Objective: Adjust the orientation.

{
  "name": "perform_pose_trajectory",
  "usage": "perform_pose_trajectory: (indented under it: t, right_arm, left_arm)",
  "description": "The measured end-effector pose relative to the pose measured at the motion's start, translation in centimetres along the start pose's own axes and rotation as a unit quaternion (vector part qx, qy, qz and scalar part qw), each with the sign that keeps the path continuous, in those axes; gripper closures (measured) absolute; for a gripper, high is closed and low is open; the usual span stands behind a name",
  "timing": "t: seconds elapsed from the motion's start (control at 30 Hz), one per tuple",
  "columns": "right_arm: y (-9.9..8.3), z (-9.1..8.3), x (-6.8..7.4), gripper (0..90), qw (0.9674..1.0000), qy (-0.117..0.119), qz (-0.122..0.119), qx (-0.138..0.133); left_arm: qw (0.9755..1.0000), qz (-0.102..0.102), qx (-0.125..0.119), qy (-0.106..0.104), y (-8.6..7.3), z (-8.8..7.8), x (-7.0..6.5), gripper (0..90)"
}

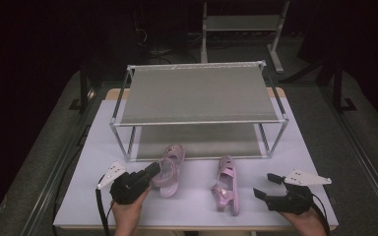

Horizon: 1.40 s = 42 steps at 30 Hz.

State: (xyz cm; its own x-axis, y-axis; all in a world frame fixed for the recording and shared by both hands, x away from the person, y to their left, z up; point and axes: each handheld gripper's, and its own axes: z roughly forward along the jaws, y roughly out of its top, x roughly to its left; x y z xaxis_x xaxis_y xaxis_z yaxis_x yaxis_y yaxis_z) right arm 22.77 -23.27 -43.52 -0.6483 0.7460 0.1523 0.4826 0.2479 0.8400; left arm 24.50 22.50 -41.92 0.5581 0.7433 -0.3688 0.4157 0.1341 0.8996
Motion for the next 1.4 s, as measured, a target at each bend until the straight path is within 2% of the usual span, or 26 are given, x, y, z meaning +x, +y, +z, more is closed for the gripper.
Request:
perform_pose_trajectory:
  t: [0.2,0.67,0.8,1.13,1.27,1.4]
  right_arm:
    - [-0.1,-0.3,-0.2,22.9,1.0000,0.000,0.004,-0.003]
    - [-0.2,-0.4,-0.1,22.9,1.0000,-0.001,0.000,-0.003]
    - [-0.1,-0.4,0.0,22.9,1.0000,-0.001,-0.002,-0.003]
    - [-0.1,-0.3,-0.1,22.9,1.0000,0.002,-0.001,-0.004]
    - [-0.2,-0.3,-0.1,22.9,1.0000,0.004,0.000,-0.003]
    - [-0.2,-0.3,-0.1,22.9,1.0000,0.004,0.002,-0.003]
  left_arm:
    - [0.9998,-0.014,-0.011,-0.001,-0.3,1.6,-0.1,84.2]
    - [0.9991,-0.032,-0.029,-0.005,-0.7,3.2,0.1,84.1]
    - [0.9985,-0.040,-0.036,-0.008,-0.5,3.5,0.2,84.1]
    - [0.9986,-0.034,-0.040,-0.002,0.4,5.1,0.4,84.1]
    - [0.9977,-0.050,-0.045,-0.004,0.5,5.8,0.9,84.2]
    - [0.9973,-0.056,-0.048,0.000,0.8,6.5,1.2,84.2]
